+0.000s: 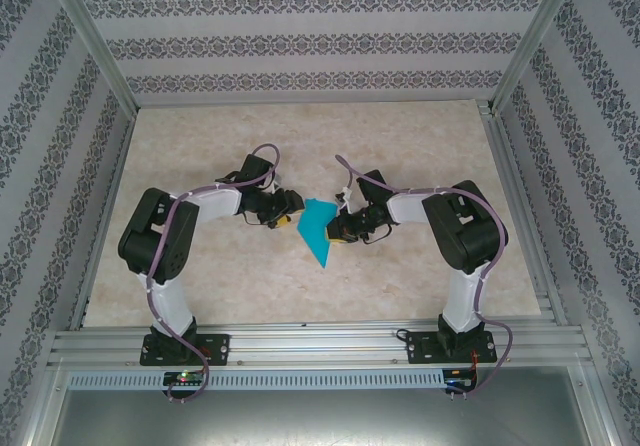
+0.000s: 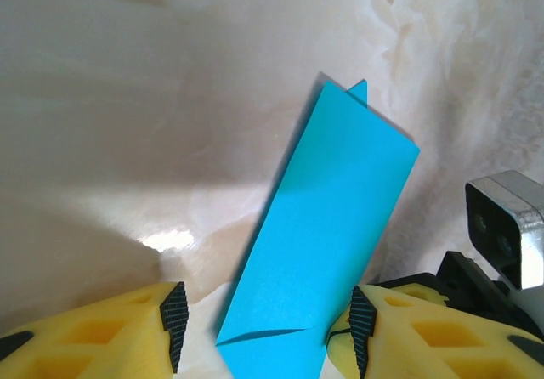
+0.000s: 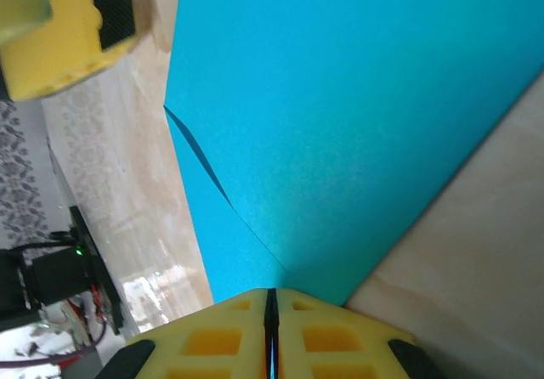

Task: Fold a paper plane with a square sheet of paper (pick it up from the middle)

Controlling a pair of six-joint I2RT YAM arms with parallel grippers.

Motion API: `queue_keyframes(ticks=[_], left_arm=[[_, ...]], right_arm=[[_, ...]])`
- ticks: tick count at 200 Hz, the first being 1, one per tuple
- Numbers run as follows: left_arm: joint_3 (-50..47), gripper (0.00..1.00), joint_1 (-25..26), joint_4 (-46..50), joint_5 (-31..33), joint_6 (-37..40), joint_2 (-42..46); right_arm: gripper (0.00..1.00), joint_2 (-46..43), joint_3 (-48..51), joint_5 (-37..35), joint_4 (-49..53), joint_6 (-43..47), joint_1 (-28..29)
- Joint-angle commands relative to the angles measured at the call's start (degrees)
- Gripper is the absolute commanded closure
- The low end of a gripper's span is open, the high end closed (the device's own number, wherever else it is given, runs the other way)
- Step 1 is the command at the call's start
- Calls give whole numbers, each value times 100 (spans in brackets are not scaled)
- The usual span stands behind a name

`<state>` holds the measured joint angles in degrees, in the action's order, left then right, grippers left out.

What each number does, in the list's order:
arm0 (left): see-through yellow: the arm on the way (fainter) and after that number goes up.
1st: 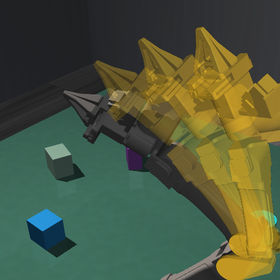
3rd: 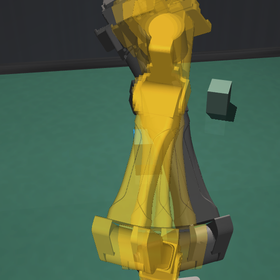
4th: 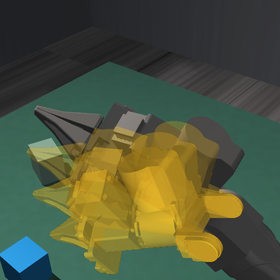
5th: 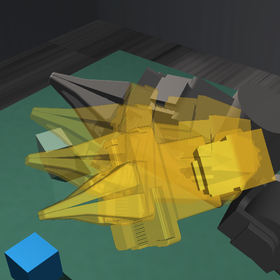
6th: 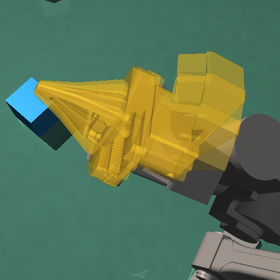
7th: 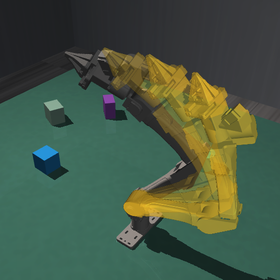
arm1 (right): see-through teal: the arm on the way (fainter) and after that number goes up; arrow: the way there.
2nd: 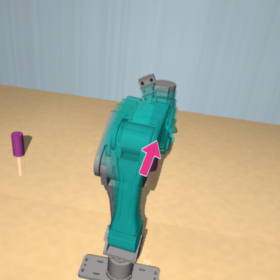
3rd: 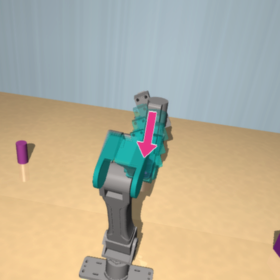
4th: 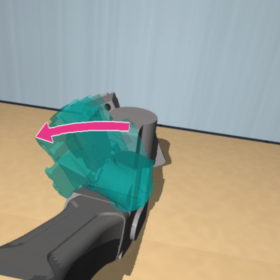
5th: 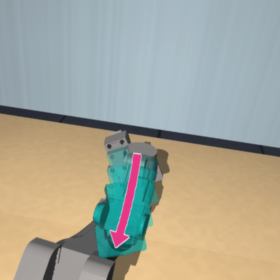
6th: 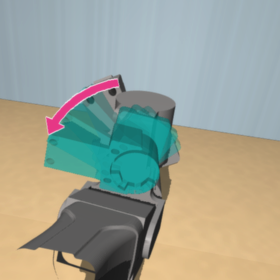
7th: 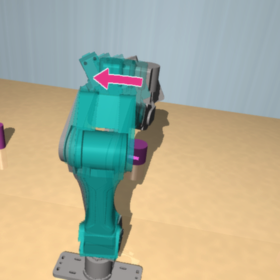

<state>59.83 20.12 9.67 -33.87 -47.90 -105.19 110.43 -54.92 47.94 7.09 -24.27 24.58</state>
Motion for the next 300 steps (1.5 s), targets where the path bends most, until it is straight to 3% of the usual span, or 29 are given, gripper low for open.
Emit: queue_keyframes(ticks=[1,50,77,99,127,183,247,300], left_arm=[[-169,44,-96,360,531,169,388],[-507,44,-96,611,1218,259,1264],[-816,43,-95,705,1544,326,1784],[-1145,42,-94,439,1541,300,2081],[-1407,42,-95,176,1541,324,2353],[-1619,40,-94,22,1276,373,2665],[-1750,38,-94,-96,880,437,2733],[-1857,36,-96,-256,740,402,2551]], right_arm=[[89,104,-251,-802,1036,918,91],[82,-950,-414,-1573,1311,847,362],[78,-1375,-391,-2470,1260,53,685],[77,-1362,-270,-3143,1193,-1003,878],[76,-1592,295,-3207,72,-1833,1292],[75,-1369,101,-4050,542,-1973,1642],[78,-781,154,-3650,752,-1035,1531],[81,-918,440,-2338,1012,610,1467]])
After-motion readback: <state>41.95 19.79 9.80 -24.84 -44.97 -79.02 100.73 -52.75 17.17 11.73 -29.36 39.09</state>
